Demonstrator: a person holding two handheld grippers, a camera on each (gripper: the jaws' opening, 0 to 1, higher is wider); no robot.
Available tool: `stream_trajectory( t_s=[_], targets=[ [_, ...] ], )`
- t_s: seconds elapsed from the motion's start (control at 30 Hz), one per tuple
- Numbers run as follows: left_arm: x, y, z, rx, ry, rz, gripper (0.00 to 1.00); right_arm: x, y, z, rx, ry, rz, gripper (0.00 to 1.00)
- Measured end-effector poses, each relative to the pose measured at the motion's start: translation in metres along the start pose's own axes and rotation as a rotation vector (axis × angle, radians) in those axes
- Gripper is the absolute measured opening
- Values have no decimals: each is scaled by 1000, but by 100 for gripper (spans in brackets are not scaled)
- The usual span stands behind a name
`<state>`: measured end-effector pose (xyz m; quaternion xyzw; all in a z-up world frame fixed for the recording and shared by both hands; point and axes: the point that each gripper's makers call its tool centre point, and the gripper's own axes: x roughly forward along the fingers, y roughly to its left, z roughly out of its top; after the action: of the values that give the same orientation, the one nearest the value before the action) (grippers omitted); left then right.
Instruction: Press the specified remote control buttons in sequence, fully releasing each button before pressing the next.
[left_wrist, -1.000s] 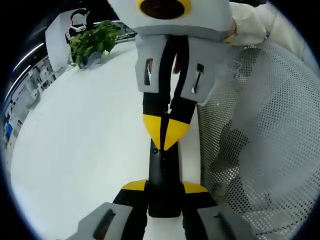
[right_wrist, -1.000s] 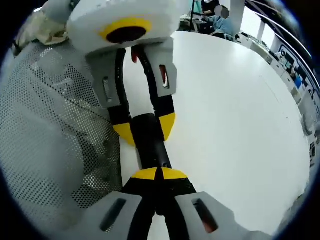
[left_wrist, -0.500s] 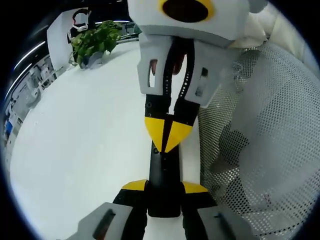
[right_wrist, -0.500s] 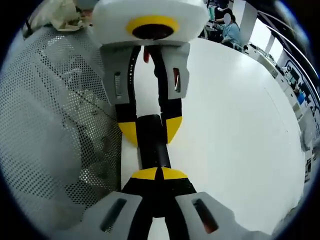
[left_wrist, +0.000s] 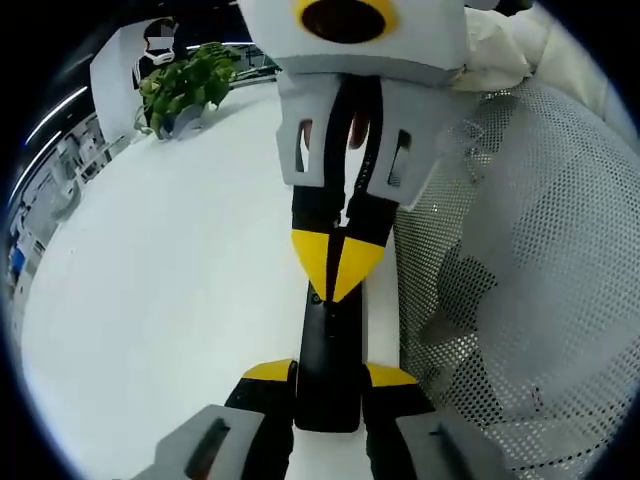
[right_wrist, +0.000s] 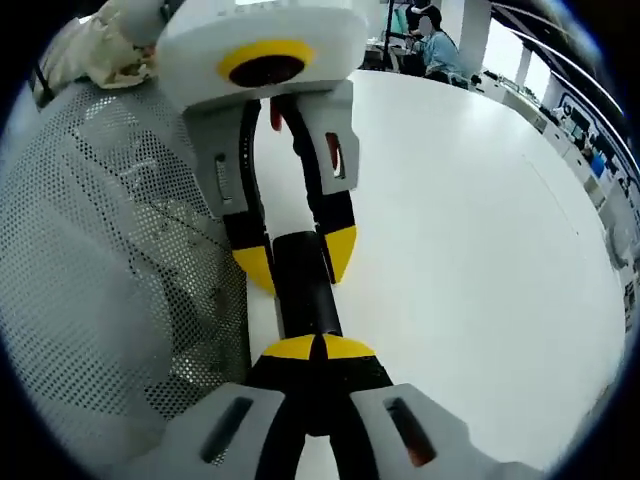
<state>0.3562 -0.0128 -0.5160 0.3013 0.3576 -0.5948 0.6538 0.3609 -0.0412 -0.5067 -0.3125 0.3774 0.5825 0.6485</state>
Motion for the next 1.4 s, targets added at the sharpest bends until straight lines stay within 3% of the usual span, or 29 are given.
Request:
stream_trajectory(
  t_s=[0.17,0.37,0.7,0.93,1.4],
  targets=[
    [0,0,0,-1,0,2,25,-1,-1,0,35,-4,13,0],
    [0,0,0,3,2,2,25,-2,-8,-4,29,22,-15,0],
    [0,0,0,8,3,1,25,3,-6,2,12,56,7,0],
    [0,1,0,11,4,3,25,3,-10,-2,235,116,49,0],
    [0,0,0,16,5,2,25,7,-15,-3,400,256,126,0]
  ],
)
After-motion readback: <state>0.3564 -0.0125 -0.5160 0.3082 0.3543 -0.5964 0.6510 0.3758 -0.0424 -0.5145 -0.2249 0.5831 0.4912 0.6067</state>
